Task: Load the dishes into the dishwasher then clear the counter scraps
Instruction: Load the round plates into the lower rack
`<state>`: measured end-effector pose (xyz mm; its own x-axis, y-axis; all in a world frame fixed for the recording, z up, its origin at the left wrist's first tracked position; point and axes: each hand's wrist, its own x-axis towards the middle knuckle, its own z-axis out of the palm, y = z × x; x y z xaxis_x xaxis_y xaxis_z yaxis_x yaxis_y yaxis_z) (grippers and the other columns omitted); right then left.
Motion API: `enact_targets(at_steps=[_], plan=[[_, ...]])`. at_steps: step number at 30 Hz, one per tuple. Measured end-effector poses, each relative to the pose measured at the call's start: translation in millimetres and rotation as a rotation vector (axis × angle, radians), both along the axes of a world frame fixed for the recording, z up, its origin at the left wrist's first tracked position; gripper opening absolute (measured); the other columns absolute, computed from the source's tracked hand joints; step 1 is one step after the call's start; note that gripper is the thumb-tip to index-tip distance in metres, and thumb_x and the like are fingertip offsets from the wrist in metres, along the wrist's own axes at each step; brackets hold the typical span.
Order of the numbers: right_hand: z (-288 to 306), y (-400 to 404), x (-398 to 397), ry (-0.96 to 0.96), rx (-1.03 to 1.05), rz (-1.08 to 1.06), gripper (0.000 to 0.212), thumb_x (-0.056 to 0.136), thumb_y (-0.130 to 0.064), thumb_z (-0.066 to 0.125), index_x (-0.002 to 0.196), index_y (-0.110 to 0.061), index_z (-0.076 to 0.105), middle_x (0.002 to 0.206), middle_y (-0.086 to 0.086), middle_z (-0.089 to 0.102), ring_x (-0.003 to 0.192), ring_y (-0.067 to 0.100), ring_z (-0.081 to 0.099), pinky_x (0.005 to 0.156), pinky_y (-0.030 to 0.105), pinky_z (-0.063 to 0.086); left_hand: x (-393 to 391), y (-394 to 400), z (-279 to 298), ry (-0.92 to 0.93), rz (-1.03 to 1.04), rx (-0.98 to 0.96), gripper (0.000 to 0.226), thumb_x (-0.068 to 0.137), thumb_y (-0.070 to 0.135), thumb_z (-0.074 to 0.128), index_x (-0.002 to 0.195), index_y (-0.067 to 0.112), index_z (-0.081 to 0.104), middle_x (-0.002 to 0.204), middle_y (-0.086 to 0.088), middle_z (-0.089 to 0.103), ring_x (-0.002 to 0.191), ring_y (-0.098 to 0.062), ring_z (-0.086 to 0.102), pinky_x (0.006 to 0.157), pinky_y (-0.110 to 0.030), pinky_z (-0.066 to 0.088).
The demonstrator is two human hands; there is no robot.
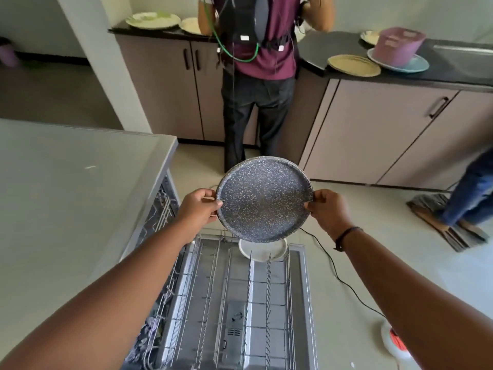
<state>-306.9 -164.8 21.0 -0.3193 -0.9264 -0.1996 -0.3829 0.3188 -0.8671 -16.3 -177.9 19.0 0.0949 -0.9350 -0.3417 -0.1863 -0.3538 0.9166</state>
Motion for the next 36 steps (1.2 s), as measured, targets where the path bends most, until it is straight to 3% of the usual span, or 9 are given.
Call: enact_targets(at_steps=[3, 5, 7, 10, 12, 16, 23, 32, 36], plan=[[-33, -4, 0, 0.208, -0.012, -0.044, 0.035, 0.076, -0.001, 0.066, 0.056, -0.018, 0.044, 0.055, -0.004, 0.042, 0.054, 0.015, 0.036, 0.053, 0.028, 0.03, -11, -14, -36, -0.101, -0.057, -0.021, 0.01, 0.086, 0.013, 0.069, 0.088, 0.018, 0.061, 0.093, -0.007, 0.069, 0.089, -0.029, 0.068, 0.078, -0.04, 0.058], [-62, -5, -4, 0.373, 0.023, -0.021, 0.024, 0.077, -0.009, 0.065, 0.06, -0.019, 0.05, 0.059, -0.003, 0.05, 0.057, 0.021, 0.045, 0.051, 0.029, 0.032, -17, -20, -66, -0.237, -0.109, -0.017, 0.012, 0.086, 0.019, 0.07, 0.094, 0.013, 0.064, 0.093, -0.007, 0.07, 0.088, -0.029, 0.067, 0.083, -0.042, 0.055], [-90, -3, -9, 0.464, 0.074, 0.009, 0.011, 0.079, -0.014, 0.062, 0.074, -0.021, 0.055, 0.073, 0.001, 0.058, 0.066, 0.025, 0.05, 0.056, 0.028, 0.034, -21, -22, -98, -0.318, -0.15, -0.032, 0.014, 0.085, 0.019, 0.071, 0.094, 0.01, 0.065, 0.091, -0.005, 0.07, 0.084, -0.025, 0.066, 0.078, -0.035, 0.053], [-139, -10, -16, 0.52, 0.108, 0.05, 0.009, 0.084, -0.021, 0.059, 0.085, -0.025, 0.051, 0.086, 0.003, 0.06, 0.075, 0.028, 0.054, 0.061, 0.033, 0.044, -30, -35, -152, -0.426, -0.141, -0.08, 0.01, 0.083, 0.019, 0.073, 0.082, 0.02, 0.063, 0.076, 0.009, 0.065, 0.07, -0.012, 0.06, 0.057, -0.02, 0.039], [-170, -17, -19, 0.53, 0.102, 0.086, 0.007, 0.087, -0.02, 0.059, 0.09, -0.017, 0.053, 0.092, 0.008, 0.062, 0.081, 0.032, 0.057, 0.064, 0.035, 0.046, -35, -47, -185, -0.424, -0.118, -0.043, 0.015, 0.083, 0.018, 0.072, 0.079, 0.023, 0.059, 0.072, 0.012, 0.061, 0.07, -0.014, 0.06, 0.058, -0.021, 0.038], [-234, -38, -30, 0.518, 0.141, 0.099, 0.008, 0.089, -0.016, 0.059, 0.095, -0.01, 0.058, 0.1, 0.013, 0.062, 0.089, 0.035, 0.058, 0.064, 0.031, 0.036, -50, -68, -257, -0.386, -0.067, 0.047, 0.018, 0.08, 0.011, 0.075, 0.081, 0.019, 0.059, 0.082, -0.004, 0.066, 0.076, -0.021, 0.06, 0.073, -0.031, 0.047], [-323, -57, -50, 0.557, 0.244, 0.148, 0.009, 0.089, -0.021, 0.057, 0.094, -0.014, 0.058, 0.1, 0.012, 0.063, 0.086, 0.032, 0.057, 0.06, 0.028, 0.026, -57, -69, -344, -0.448, -0.102, 0.075, 0.012, 0.078, 0.015, 0.077, 0.085, 0.016, 0.066, 0.081, 0.0, 0.066, 0.073, -0.017, 0.059, 0.067, -0.025, 0.042], [-379, -63, -55, 0.507, 0.32, 0.174, 0.011, 0.087, -0.024, 0.058, 0.084, -0.022, 0.047, 0.096, 0.011, 0.063, 0.072, 0.025, 0.044, 0.06, 0.029, 0.028, -67, -88, -377, -0.531, -0.098, 0.109, 0.021, 0.082, 0.02, 0.074, 0.099, 0.008, 0.068, 0.089, 0.0, 0.066, 0.078, -0.017, 0.058, 0.065, -0.022, 0.035], [-389, -62, -55, 0.525, 0.333, 0.183, 0.012, 0.087, -0.027, 0.058, 0.088, -0.016, 0.052, 0.095, 0.01, 0.062, 0.071, 0.024, 0.044, 0.06, 0.029, 0.029, -67, -93, -386, -0.546, -0.102, 0.113, 0.022, 0.081, 0.019, 0.075, 0.099, 0.008, 0.068, 0.091, -0.003, 0.068, 0.077, -0.015, 0.057, 0.057, -0.02, 0.034]])
